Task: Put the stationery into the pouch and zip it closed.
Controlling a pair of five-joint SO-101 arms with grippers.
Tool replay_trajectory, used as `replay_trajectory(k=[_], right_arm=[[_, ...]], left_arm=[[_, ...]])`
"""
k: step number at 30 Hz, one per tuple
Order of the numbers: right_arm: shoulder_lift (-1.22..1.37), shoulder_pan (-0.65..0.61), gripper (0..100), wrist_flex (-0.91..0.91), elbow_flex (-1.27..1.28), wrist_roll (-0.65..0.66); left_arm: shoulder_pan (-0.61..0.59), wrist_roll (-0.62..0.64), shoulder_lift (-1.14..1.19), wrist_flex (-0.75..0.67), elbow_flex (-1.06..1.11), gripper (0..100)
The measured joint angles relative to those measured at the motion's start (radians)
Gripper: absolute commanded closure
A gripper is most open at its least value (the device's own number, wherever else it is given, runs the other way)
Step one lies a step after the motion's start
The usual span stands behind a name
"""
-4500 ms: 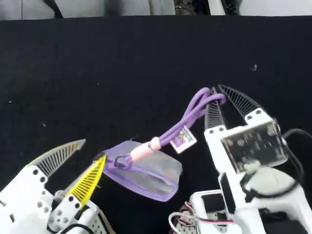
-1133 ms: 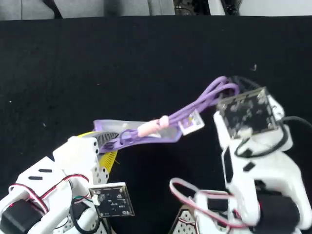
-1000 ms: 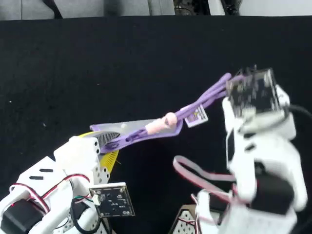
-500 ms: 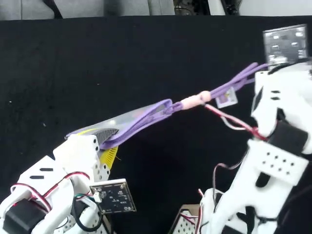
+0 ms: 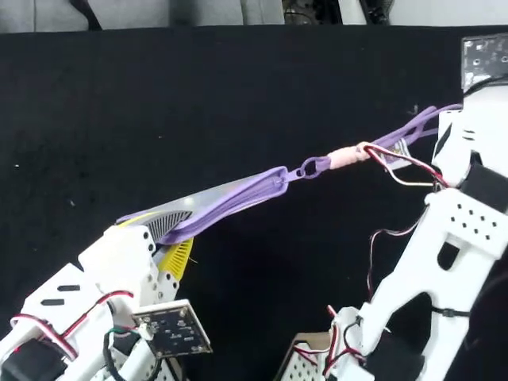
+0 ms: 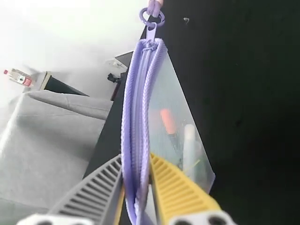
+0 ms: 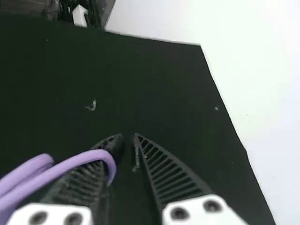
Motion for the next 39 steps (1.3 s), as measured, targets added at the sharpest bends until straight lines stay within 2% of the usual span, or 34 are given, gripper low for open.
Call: replay_trajectory(k=[5, 10, 14, 16, 20, 29, 39], right_arm=[[0.011, 0.003, 98.7, 0.109, -0.104, 0.000], [0.012, -0.117, 98.7, 0.218, -0.241, 0.000], [0.020, -0.250, 98.7, 0.241, -0.278, 0.000], [0.040, -0.307, 98.7, 0.241, -0.278, 0.000], [0.094, -0.377, 98.7, 0.262, -0.278, 0.000], [0.235, -0.453, 98.6, 0.272, -0.278, 0.000], [0.399, -0.453, 98.4, 0.270, -0.304, 0.000]], left_arm=[[0.000, 0.026, -0.023, -0.098, 0.121, 97], [-0.054, 0.080, -0.041, -0.328, 0.313, 95], [-0.157, 0.167, -0.041, -0.548, 0.450, 74], [-0.207, 0.204, -0.041, -0.600, 0.494, 66], [-0.259, 0.256, -0.009, -0.601, 0.580, 68], [-0.319, 0.285, -0.011, -0.571, 0.526, 68], [-0.600, 0.290, -0.026, -0.571, 0.278, 68]])
